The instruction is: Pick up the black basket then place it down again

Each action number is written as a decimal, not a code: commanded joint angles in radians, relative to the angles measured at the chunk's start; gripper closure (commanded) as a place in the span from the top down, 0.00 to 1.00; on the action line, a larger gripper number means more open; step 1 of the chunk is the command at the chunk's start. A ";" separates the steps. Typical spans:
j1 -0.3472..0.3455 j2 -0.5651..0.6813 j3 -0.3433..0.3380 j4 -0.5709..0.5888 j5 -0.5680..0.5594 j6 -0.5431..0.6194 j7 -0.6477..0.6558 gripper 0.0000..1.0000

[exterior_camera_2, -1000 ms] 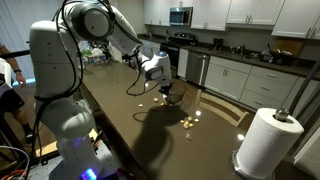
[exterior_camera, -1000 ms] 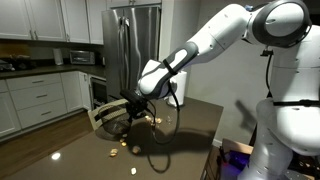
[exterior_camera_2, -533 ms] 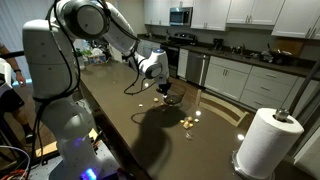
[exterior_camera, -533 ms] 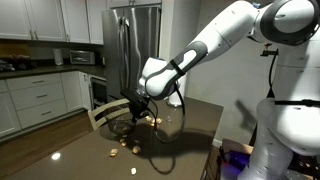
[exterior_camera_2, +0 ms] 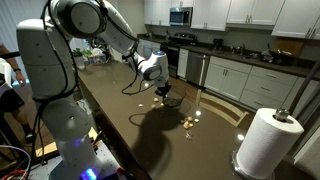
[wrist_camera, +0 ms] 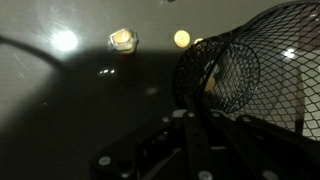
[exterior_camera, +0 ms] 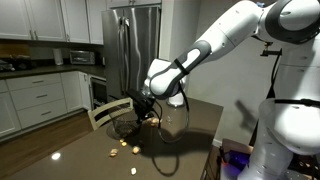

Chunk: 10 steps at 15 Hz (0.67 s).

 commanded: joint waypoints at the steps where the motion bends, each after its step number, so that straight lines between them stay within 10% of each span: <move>1: -0.040 -0.035 0.036 -0.060 0.070 0.026 -0.016 0.04; 10: -0.057 -0.105 0.051 -0.178 0.162 0.065 -0.012 0.04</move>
